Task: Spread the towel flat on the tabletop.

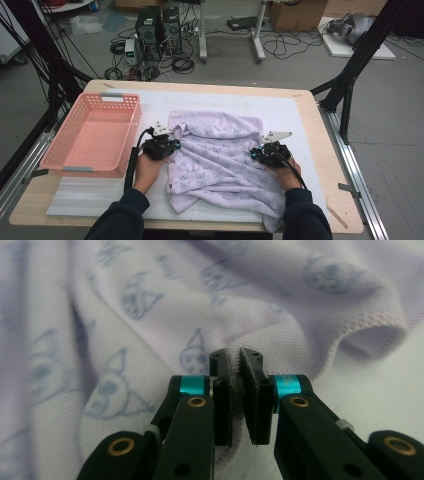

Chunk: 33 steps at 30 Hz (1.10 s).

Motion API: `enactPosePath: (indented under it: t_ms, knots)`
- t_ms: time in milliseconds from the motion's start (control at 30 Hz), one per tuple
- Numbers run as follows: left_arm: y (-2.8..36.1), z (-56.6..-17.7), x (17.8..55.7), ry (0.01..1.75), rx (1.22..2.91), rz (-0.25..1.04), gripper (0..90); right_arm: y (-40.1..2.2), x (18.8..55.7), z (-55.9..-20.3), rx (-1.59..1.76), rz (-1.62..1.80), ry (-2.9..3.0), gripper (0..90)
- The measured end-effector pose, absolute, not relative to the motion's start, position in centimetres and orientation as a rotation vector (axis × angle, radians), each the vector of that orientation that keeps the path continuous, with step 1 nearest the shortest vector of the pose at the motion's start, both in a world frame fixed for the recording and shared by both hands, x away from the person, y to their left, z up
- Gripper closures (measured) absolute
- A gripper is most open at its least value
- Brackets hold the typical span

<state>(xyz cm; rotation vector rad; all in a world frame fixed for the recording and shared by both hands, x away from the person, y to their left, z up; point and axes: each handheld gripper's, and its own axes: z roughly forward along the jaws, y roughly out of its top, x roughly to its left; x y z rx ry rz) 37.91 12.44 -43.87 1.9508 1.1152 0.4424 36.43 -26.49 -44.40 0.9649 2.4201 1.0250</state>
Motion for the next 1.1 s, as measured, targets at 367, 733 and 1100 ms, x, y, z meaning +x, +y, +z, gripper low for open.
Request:
enactPosePath:
  t_ms: [367, 733, 1100]
  knots:
    - [12.1, -42.4, 41.7, 1.161, 1.775, 0.482, 82.5, -29.4, 40.6, -43.7, 1.185, 1.006, 2.099, 84.3]
    - [13.8, -41.4, 39.1, 1.123, 1.710, 0.345, 37.4, -30.3, 37.9, -42.0, 1.195, 1.136, 2.103, 49.8]
    - [12.9, -41.0, 36.1, 1.033, 1.830, 0.303, 26.3, -31.3, 32.8, -41.4, 1.098, 1.179, 2.214, 41.2]
